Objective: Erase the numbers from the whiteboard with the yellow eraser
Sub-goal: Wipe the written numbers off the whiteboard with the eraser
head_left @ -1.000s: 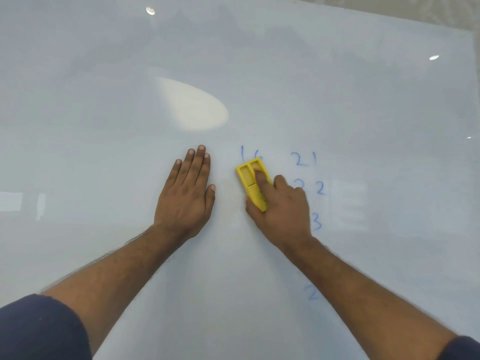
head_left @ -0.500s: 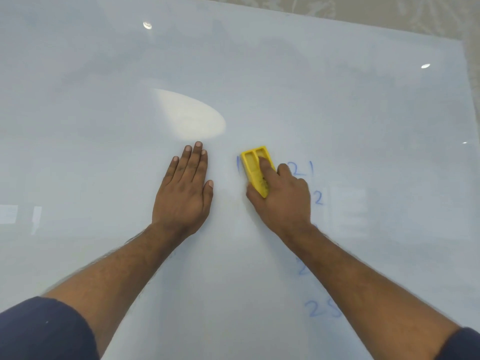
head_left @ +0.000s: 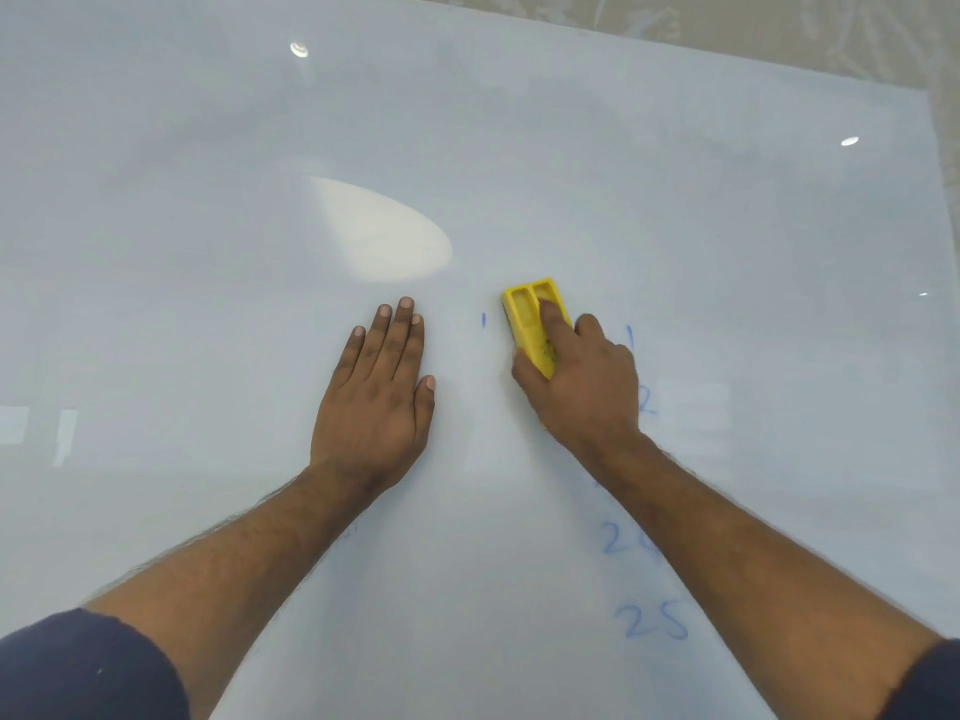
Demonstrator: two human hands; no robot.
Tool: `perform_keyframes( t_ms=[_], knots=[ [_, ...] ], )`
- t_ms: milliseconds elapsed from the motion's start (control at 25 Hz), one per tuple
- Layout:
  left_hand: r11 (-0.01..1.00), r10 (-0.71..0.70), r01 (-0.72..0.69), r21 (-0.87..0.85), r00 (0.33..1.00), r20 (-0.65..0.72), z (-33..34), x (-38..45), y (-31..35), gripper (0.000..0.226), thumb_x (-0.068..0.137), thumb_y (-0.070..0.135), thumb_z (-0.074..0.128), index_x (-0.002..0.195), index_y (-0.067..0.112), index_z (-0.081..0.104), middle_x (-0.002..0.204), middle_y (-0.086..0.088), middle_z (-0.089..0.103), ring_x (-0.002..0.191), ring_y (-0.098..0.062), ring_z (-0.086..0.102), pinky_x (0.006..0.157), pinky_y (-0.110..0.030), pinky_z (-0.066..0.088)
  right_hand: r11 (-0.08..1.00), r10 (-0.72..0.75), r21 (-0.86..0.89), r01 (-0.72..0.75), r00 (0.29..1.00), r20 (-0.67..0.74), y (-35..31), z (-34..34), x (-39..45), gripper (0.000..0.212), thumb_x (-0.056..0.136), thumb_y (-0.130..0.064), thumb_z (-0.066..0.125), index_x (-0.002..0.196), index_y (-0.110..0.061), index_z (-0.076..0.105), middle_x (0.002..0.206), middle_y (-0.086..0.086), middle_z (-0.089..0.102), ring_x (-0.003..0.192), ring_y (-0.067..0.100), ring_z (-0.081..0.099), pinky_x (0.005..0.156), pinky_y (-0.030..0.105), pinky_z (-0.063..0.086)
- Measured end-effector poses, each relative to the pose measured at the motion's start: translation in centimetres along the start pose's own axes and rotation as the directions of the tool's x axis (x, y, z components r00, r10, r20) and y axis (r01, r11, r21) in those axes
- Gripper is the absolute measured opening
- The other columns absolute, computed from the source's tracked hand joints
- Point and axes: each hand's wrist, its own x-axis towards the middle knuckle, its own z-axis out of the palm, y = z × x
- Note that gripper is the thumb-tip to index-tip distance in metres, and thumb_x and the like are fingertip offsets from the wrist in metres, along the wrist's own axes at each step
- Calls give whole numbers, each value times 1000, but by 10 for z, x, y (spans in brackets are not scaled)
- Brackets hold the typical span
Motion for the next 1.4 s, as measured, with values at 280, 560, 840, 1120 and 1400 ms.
perform_keyframes(
  t_ms=[280, 560, 840, 1120, 1400],
  knots=[
    [1000, 10, -10, -7, 1000, 14, -2, -3, -1, 61, 103, 32, 26, 158, 5, 20, 168, -8, 14, 156, -23, 13, 127, -43, 14, 979, -197, -52, 198, 980, 23, 5, 2, -29, 56, 80, -41, 62, 130, -17, 55, 82, 12, 54, 60, 34, 55, 60, 38, 36],
    [997, -71, 72, -34, 996, 49, -2, -3, 23, 68, 94, 20, 31, 158, 2, 16, 168, -11, 10, 156, -26, 8, 128, -46, 10, 989, 145, -27, -147, 989, -39, 61, -16, -9, 56, 87, -44, 58, 136, -17, 49, 87, 13, 50, 65, 36, 53, 66, 41, 43],
    [998, 28, -26, -52, 999, 44, 7, 6, 56, 68, 93, 21, 35, 157, 3, 21, 167, -11, 14, 156, -26, 13, 127, -46, 14, 985, -161, -57, 163, 986, 38, 74, -17, -50, 55, 83, -46, 52, 128, -15, 57, 76, 9, 50, 55, 31, 50, 56, 36, 39],
    [998, -34, 36, -58, 999, 35, 13, 3, 79, 71, 89, 21, 25, 158, 3, 19, 168, -10, 14, 156, -26, 10, 127, -47, 13, 994, 111, 11, -110, 991, -80, 98, -18, -24, 55, 85, -45, 56, 132, -18, 52, 77, 3, 40, 53, 28, 40, 58, 37, 42],
    [999, -35, 36, -24, 999, 25, 22, -8, 92, 71, 90, 21, 33, 157, 2, 19, 168, -12, 15, 156, -28, 12, 126, -48, 16, 977, -208, -54, 208, 978, 16, 102, -19, -60, 55, 83, -48, 51, 128, -17, 57, 77, 7, 50, 54, 30, 49, 55, 35, 38]
  ],
)
